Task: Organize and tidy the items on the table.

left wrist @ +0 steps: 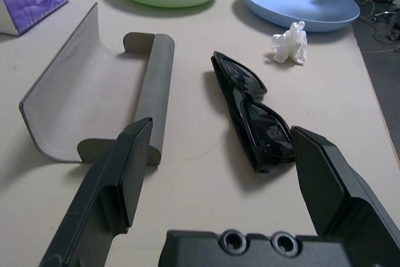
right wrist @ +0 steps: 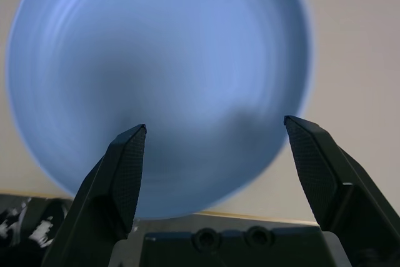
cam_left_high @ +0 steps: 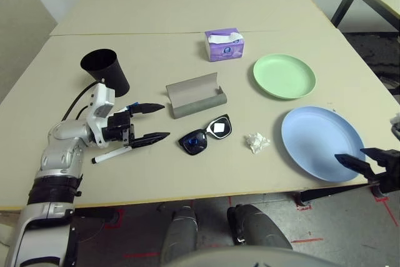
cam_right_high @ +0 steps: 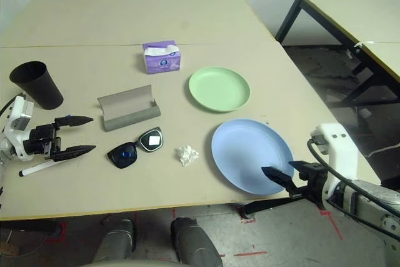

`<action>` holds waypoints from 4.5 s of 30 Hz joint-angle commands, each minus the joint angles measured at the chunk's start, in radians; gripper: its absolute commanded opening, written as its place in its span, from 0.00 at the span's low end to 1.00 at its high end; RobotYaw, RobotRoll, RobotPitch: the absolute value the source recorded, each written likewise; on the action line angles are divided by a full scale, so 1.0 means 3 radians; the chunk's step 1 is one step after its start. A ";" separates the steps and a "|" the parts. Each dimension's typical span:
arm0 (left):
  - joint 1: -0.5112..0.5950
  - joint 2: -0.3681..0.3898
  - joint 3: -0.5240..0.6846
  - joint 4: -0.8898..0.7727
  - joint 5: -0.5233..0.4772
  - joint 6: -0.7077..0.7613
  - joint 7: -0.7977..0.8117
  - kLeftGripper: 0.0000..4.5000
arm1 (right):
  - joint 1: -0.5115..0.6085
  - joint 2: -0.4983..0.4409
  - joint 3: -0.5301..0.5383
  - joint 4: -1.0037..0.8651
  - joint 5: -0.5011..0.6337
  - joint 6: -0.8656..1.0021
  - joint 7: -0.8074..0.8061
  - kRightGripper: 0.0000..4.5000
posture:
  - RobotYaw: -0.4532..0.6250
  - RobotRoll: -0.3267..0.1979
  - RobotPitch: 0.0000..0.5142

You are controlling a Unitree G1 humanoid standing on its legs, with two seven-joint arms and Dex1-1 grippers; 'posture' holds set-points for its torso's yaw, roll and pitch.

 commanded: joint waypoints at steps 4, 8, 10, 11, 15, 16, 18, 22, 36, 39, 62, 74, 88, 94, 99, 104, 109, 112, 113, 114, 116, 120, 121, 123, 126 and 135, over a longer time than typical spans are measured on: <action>0.0044 -0.0044 -0.0035 -0.0105 0.0005 0.0009 0.0003 0.99 | 0.0180 -0.0091 -0.0115 0.0071 -0.0177 -0.0050 0.0045 1.00 | 0.29 0.62 0.29; 0.0041 -0.0041 -0.0029 -0.0131 0.0000 0.0012 0.0004 0.99 | 0.0317 -0.0052 -0.0068 0.0103 -0.0224 -0.0011 0.0057 1.00 | 0.29 0.62 0.29; 0.0045 -0.0032 -0.0019 -0.0156 -0.0010 0.0023 0.0006 0.99 | 0.0349 -0.0032 -0.0042 0.0099 -0.0230 0.0021 0.0055 1.00 | 0.30 0.62 0.29; 0.0057 -0.0027 -0.0014 -0.0194 -0.0018 0.0040 0.0017 0.99 | 0.0356 -0.0021 -0.0016 0.0118 -0.0225 0.0065 0.0051 1.00 | 0.30 0.62 0.29; 0.0113 -0.0012 0.0009 -0.0312 -0.0040 0.0087 0.0051 0.99 | 0.0353 0.0005 0.0058 0.0131 -0.0150 0.0281 0.0077 1.00 | 0.31 0.62 0.30; 0.0128 -0.0006 0.0017 -0.0332 -0.0042 0.0096 0.0062 0.99 | 0.0347 0.0001 0.0079 0.0118 -0.0113 0.0361 0.0099 1.00 | 0.31 0.62 0.30; 0.0151 0.0004 0.0027 -0.0356 -0.0045 0.0107 0.0082 0.99 | 0.0322 0.0006 0.0093 0.0093 -0.0047 0.0506 0.0135 1.00 | 0.31 0.62 0.29; 0.0193 0.0016 0.0039 -0.0401 -0.0058 0.0120 0.0109 0.99 | 0.0170 0.0052 0.0063 0.0054 0.0137 0.0843 0.0202 1.00 | 0.31 0.62 0.29; 0.0328 -0.0028 0.0007 -0.0586 -0.0119 0.0166 0.0199 1.00 | -0.0207 0.0038 0.0020 0.0090 0.0239 0.1220 0.0292 0.96 | 0.32 0.62 0.29; 0.0370 -0.0055 0.0000 -0.0612 -0.0121 0.0146 0.0225 1.00 | -0.0233 0.0046 0.0027 0.0083 0.0243 0.1210 0.0304 0.78 | 0.32 0.62 0.29; 0.0510 -0.0165 -0.0023 -0.0797 -0.0149 0.0179 0.0365 1.00 | -0.0505 -0.0022 0.0058 0.0324 0.0339 0.1273 0.0325 0.00 | 0.32 0.62 0.30; 0.0550 -0.0185 -0.0089 -0.0811 -0.0088 0.0131 0.0380 1.00 | -0.2052 -0.0951 0.1296 0.1615 0.1046 0.1273 0.0441 0.00 | 0.33 0.62 0.30; 0.0696 -0.0219 -0.0128 -0.1044 -0.0124 0.0212 0.0546 1.00 | -0.4624 -0.0556 0.3736 0.3332 0.0075 0.0900 0.1575 0.00 | 0.36 0.62 0.32; 0.0842 -0.0196 -0.0129 -0.1047 -0.0072 0.0113 0.0527 1.00 | -0.5331 -0.0024 0.4269 0.4913 -0.1011 0.0133 0.2252 0.00 | 0.37 0.62 0.32; 0.0864 -0.0215 -0.0139 -0.0889 -0.0037 -0.0042 0.0463 1.00 | -0.5564 0.0242 0.4111 0.5754 -0.1615 -0.0387 0.2298 0.00 | 0.38 0.62 0.33; 0.0919 -0.0245 -0.0131 -0.0743 -0.0018 -0.0217 0.0411 1.00 | -0.5587 0.0327 0.3782 0.6059 -0.1943 -0.0676 0.2117 0.00 | 0.39 0.62 0.32; 0.1029 -0.0282 -0.0168 -0.0764 0.0012 -0.0304 0.0403 1.00 | -0.5626 0.0386 0.3344 0.6145 -0.2054 -0.0721 0.1884 0.00 | 0.39 0.62 0.32; 0.1060 -0.0293 -0.0189 -0.0775 0.0026 -0.0328 0.0406 1.00 | -0.5688 0.0414 0.3051 0.6164 -0.2052 -0.0644 0.1767 0.00 | 0.39 0.62 0.33; 0.1065 -0.0297 -0.0192 -0.0781 0.0027 -0.0328 0.0409 1.00 | -0.5705 0.0417 0.2961 0.6169 -0.2050 -0.0625 0.1724 0.00 | 0.39 0.62 0.33; 0.1068 -0.0300 -0.0195 -0.0785 0.0028 -0.0327 0.0410 1.00 | -0.5715 0.0419 0.2886 0.6172 -0.2061 -0.0613 0.1690 0.00 | 0.39 0.62 0.33; 0.1070 -0.0307 -0.0202 -0.0786 0.0032 -0.0331 0.0410 1.00 | -0.5707 0.0418 0.2796 0.6170 -0.2118 -0.0633 0.1632 0.00 | 0.39 0.62 0.33; 0.1053 -0.0321 -0.0217 -0.0804 0.0035 -0.0320 0.0427 1.00 | -0.5654 0.0433 0.2656 0.6170 -0.2208 -0.0653 0.1559 0.00 | 0.39 0.62 0.33; 0.1053 -0.0323 -0.0220 -0.0813 0.0036 -0.0318 0.0432 1.00 | -0.5642 0.0440 0.2639 0.6170 -0.2234 -0.0647 0.1566 0.00 | 0.39 0.62 0.33; 0.1050 -0.0320 -0.0220 -0.0826 0.0038 -0.0313 0.0439 1.00 | -0.5620 0.0455 0.2630 0.6169 -0.2303 -0.0634 0.1609 0.00 | 0.39 0.62 0.33; 0.1038 -0.0290 -0.0188 -0.0830 0.0029 -0.0299 0.0438 1.00 | -0.5584 0.0473 0.2639 0.6171 -0.2405 -0.0632 0.1661 0.00 | 0.40 0.62 0.34; 0.1108 -0.0265 -0.0158 -0.0853 0.0024 -0.0314 0.0455 1.00 | -0.5505 0.0524 0.2521 0.6176 -0.2524 -0.0651 0.1635 0.00 | 0.41 0.62 0.35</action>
